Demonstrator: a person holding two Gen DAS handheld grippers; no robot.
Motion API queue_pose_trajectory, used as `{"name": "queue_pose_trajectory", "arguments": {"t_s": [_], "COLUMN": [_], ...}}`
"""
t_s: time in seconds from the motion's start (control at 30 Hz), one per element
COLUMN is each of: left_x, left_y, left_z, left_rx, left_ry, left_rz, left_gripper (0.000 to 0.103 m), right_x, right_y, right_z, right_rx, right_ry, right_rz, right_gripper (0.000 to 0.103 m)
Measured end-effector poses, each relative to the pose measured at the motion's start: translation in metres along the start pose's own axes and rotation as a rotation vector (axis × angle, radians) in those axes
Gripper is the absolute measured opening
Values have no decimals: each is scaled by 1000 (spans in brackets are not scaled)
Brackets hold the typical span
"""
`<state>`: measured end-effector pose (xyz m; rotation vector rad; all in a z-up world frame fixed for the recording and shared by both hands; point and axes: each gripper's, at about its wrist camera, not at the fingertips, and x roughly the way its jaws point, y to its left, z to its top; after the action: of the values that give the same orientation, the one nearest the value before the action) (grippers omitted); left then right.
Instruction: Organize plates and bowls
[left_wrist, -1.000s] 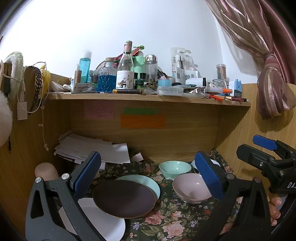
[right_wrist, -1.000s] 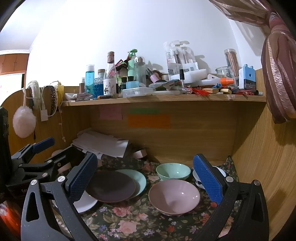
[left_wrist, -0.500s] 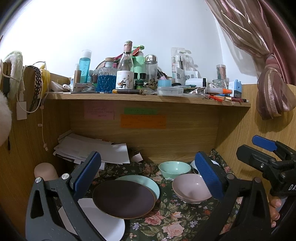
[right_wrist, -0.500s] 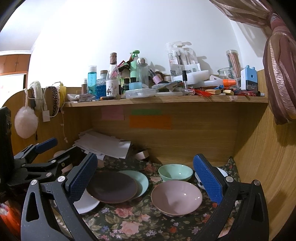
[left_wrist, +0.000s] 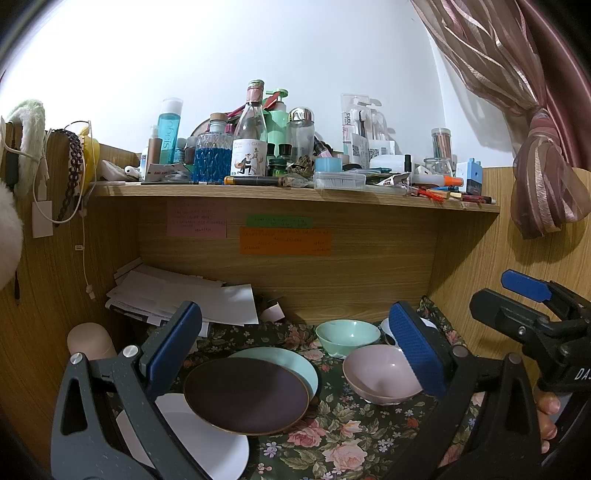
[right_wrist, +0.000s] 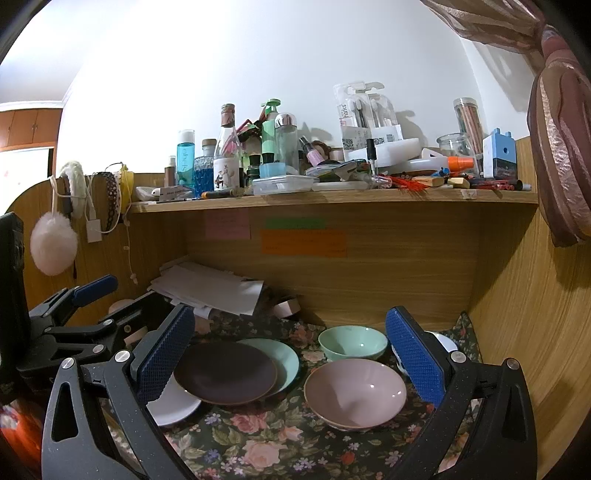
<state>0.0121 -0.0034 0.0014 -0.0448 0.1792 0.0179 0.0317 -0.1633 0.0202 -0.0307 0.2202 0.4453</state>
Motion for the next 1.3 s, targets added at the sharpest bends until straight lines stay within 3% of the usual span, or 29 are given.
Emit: {"name": "queue_pose_trajectory", "arguments": {"t_s": [0.8, 1.07, 1.3], "left_x": [1, 11, 35], "left_y": [5, 22, 63], "left_z": [-4, -12, -24], "left_rx": [9, 23, -14], "left_ry": [15, 50, 137], "left_rz": [8, 54, 88], "left_gripper": [103, 103, 103], "right_x": [6, 34, 72], "right_y": [2, 7, 21], "right_z": [-1, -4, -15], "right_rx": [12, 1, -54], "right_ry": [11, 47, 105], "right_rz": [17, 25, 56], "right_gripper": [103, 103, 103]}}
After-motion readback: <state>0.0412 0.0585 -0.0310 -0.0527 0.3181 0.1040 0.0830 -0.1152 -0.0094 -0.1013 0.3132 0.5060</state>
